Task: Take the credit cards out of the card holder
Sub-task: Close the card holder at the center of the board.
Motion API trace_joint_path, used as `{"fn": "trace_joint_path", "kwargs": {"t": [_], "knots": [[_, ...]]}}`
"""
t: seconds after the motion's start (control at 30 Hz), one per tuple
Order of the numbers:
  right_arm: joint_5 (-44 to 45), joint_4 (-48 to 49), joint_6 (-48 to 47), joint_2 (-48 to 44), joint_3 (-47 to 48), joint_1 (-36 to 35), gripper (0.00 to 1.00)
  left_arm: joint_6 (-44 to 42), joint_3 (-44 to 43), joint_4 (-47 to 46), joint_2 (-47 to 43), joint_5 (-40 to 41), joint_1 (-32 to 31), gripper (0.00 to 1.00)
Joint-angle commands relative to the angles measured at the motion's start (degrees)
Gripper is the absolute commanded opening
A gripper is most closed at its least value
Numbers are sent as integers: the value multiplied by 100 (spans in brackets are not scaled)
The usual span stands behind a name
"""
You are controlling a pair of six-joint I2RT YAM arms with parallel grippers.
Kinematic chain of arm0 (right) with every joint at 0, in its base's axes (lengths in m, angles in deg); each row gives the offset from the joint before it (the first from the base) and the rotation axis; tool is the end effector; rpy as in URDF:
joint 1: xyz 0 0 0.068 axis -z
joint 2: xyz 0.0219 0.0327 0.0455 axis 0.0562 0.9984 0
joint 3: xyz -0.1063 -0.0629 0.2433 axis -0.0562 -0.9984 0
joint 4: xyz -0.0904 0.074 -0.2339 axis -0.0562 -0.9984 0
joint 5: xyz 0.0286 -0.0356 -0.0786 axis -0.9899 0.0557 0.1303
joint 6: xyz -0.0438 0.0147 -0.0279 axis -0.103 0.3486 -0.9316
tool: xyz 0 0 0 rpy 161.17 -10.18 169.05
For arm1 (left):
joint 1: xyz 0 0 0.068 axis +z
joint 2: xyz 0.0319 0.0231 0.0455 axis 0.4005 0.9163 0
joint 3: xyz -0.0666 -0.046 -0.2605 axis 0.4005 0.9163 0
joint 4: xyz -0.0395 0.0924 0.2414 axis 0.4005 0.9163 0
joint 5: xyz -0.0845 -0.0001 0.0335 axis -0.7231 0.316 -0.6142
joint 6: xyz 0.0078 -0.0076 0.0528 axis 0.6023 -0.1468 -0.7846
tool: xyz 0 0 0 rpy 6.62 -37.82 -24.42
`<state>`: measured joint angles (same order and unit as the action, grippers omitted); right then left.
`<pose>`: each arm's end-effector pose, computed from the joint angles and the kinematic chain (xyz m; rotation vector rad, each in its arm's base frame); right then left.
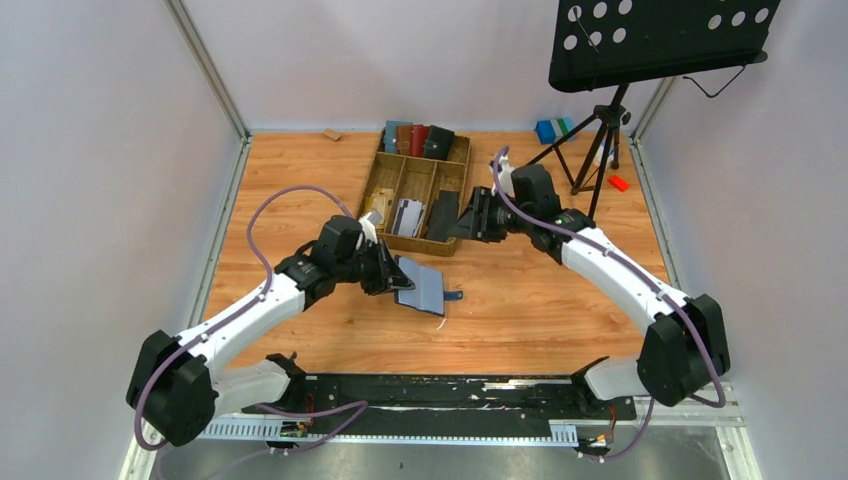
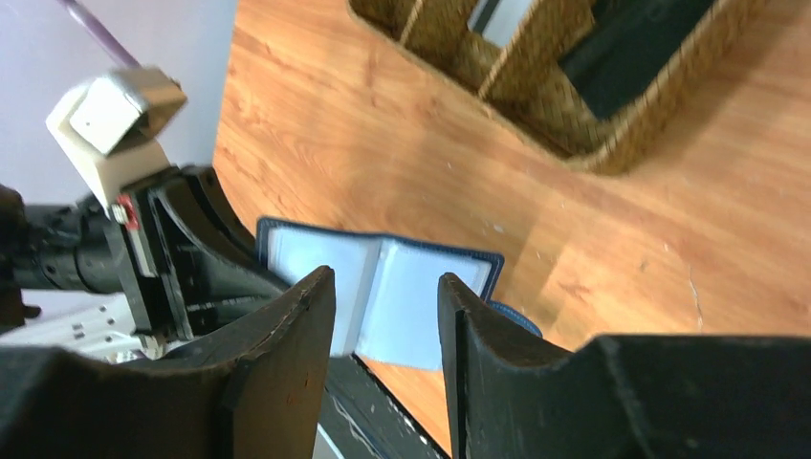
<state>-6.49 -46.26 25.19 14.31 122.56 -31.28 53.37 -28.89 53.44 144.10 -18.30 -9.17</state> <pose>0.2737 0.1639 0.2967 -0.1754 2.3312 1.0800 0.1870 -0.1379 0.2435 -0.2197 2.5362 -1.1960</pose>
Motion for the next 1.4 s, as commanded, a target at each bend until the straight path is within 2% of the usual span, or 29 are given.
{"fn": "trace_joint_path", "kwargs": {"t": [0.0, 0.13, 0.3, 0.37, 0.43, 0.47, 0.53, 0.6, 0.7, 0.73, 1.37], "knots": [[-292, -257, -409, -461, -627, 19, 44, 39, 67, -599, 274, 56, -188, 0], [-665, -771, -559, -314, -956, -76, 42, -151, 132, -620, 532, 300, -243, 1], [-655, -400, -586, -409, -1362, -374, 41, -400, 75, -598, 1024, 397, -359, 3], [-736, -422, -624, -176, -1198, -428, 41, -461, 17, -587, 1191, 440, -426, 7], [-826, -597, -687, 196, -959, -522, 38, -500, -53, -524, 1343, 469, -491, 16], [-808, -720, -713, 376, -840, -579, 36, -520, -96, -490, 1396, 478, -518, 23], [-676, -884, -786, 675, -696, -764, 32, -556, -163, -419, 1454, 463, -520, 31], [-658, -886, -838, 919, -660, -886, 25, -593, -198, -363, 1436, 461, -524, 34], [-716, -829, -803, 1206, -686, -913, 1, -609, -212, -311, 1378, 428, -520, 36], [-754, -824, -813, 1291, -683, -921, 0, -598, -187, -313, 1364, 414, -521, 36], [-1014, -647, -1080, 1893, -689, -968, 0, -337, 169, -442, 1201, 500, -522, 39]]}}
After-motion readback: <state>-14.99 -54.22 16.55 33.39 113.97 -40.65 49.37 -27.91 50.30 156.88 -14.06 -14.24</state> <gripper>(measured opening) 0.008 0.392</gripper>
